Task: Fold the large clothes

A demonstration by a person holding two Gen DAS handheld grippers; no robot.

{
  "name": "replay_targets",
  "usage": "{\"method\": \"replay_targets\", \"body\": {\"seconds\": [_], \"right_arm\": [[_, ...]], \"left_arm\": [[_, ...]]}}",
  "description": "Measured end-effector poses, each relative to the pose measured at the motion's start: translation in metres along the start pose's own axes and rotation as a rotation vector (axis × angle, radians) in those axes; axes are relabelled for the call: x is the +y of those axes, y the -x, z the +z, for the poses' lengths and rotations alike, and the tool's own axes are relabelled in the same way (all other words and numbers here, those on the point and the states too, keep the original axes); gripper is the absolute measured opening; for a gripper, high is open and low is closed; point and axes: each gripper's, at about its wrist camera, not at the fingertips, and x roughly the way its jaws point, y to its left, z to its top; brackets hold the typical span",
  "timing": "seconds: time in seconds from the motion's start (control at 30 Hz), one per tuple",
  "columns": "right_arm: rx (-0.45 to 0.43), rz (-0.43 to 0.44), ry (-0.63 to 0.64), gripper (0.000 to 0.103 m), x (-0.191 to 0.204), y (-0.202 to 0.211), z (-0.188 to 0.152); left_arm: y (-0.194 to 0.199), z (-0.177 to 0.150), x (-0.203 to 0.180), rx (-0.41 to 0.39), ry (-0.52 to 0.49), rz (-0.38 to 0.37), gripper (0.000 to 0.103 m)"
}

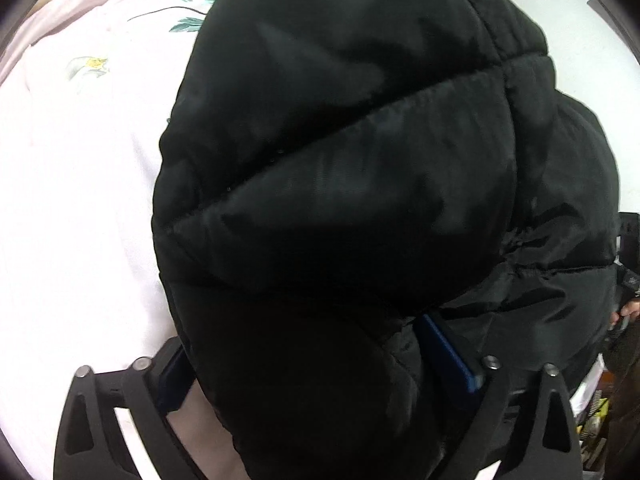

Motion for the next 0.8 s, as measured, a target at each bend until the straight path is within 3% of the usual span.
{"method": "replay_targets", "body": {"seconds": [0.23,0.33,0.4,0.53,0.73,0.8], "right_arm": [[0.005,0.074,0.001,0.067,0.007,0.007,-0.003],[0.004,0.092,0.003,0.066,0.007,0.008,-0.002],[0.013,0.088,-0.009,0.069,0.007,0.003,0.003],[0.048,0.100,-0.064,0.082,-0.001,-0.007,0.006],[0.054,0.110,-0.078,0.077,0.005,-0.007,0.006],[0.049,0.118,-0.073,0.071,0.007,-0.004,0.006]], "left_arm": [[0.013,-0.003,-0.004,-0.015,0.006,-0.051,0.076],[0.012,-0.002,0.000,-0.011,0.026,-0.076,0.077],[0.010,-0.001,0.005,0.008,0.023,-0.079,0.088],[-0.003,0.000,0.025,0.064,0.125,-0.175,0.100],[0.001,0.006,0.026,0.084,0.128,-0.199,0.096],[0.007,0.005,0.027,0.080,0.137,-0.220,0.083]]}}
